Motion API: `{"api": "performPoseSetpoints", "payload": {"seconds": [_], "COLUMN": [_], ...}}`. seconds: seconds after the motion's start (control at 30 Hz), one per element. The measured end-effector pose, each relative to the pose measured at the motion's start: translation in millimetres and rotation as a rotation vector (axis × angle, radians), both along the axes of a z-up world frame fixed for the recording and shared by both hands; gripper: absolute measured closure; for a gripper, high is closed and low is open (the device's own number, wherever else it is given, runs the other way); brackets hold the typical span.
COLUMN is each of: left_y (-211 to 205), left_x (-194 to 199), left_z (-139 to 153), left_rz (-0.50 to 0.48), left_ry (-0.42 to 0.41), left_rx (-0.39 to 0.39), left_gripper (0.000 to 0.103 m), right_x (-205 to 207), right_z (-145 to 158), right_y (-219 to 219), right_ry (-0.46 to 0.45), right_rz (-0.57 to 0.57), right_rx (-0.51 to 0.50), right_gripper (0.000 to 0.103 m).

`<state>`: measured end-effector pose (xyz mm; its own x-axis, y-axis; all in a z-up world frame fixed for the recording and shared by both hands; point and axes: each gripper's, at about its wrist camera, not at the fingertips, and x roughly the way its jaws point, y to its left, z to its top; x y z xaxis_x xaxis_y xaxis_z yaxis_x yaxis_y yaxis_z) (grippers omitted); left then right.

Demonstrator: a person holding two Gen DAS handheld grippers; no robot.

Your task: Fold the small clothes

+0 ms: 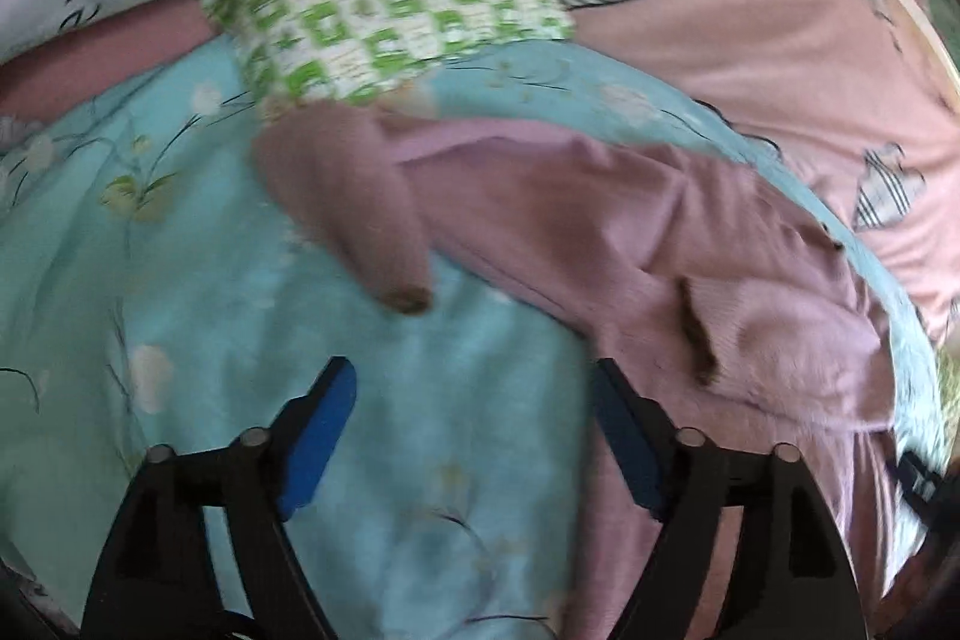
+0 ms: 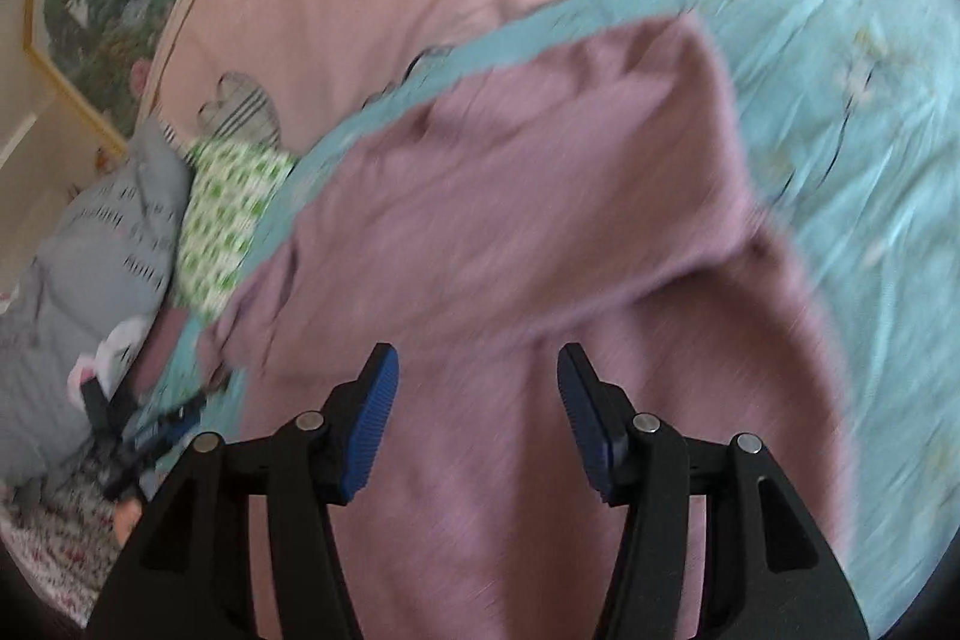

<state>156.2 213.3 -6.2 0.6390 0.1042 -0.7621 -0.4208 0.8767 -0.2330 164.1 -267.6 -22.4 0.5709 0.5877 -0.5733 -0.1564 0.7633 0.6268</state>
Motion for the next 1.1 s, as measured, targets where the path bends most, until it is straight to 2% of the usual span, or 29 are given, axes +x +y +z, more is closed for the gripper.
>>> {"api": "performPoseSetpoints", "payload": {"seconds": [0.07,0.2,0.27,0.3,0.33,0.37,0.4,0.5,0.6,0.73,0.77,0.87,0.97,1.1], "left_y": [14,30,39,43,46,48,50,41,8,-75,-106,-175,-242,-298], "left_x": [6,39,52,59,64,68,69,63,54,54,59,78,104,142], "left_z": [1,-10,-18,-23,-28,-32,-33,-21,15,74,88,106,102,60], "left_rz": [0.016,0.058,0.071,0.068,0.061,0.045,0.037,0.014,-0.066,-0.266,-0.343,-0.496,-0.609,-0.69], "left_ry": [0.005,0.083,0.109,0.127,0.145,0.158,0.152,0.117,0.021,-0.13,-0.165,-0.216,-0.217,-0.143], "left_rx": [-0.02,0.016,0.015,0.02,0.022,0.01,0.007,0.036,0.035,0.041,0.028,0.004,-0.006,-0.05], "left_gripper": [0.021,0.022,0.029,0.046,0.081,0.097,0.094,0.096,0.096,0.096,0.096,0.096,0.096,0.095], "right_x": [-9,-20,-23,-22,-24,-25,-26,-28,-30,-33,-34,-39,-44,-51], "right_z": [-4,-7,-5,-3,-1,2,3,7,9,6,5,4,4,3], "right_y": [14,29,31,32,32,31,30,25,19,9,3,-12,-31,-59], "right_ry": [0.015,0.04,0.043,0.042,0.039,0.031,0.026,0.012,0.006,0.013,0.015,0.017,0.02,0.038], "right_rz": [0.02,0.044,0.048,0.049,0.048,0.046,0.043,0.035,0.025,0.002,-0.011,-0.052,-0.099,-0.164], "right_rx": [0.006,0.023,0.024,0.022,0.018,0.011,0.004,-0.01,-0.006,0.015,0.021,0.033,0.037,0.033], "right_gripper": [0.046,0.046,0.046,0.046,0.046,0.046,0.046,0.046,0.046,0.046,0.046,0.046,0.046,0.046]}}
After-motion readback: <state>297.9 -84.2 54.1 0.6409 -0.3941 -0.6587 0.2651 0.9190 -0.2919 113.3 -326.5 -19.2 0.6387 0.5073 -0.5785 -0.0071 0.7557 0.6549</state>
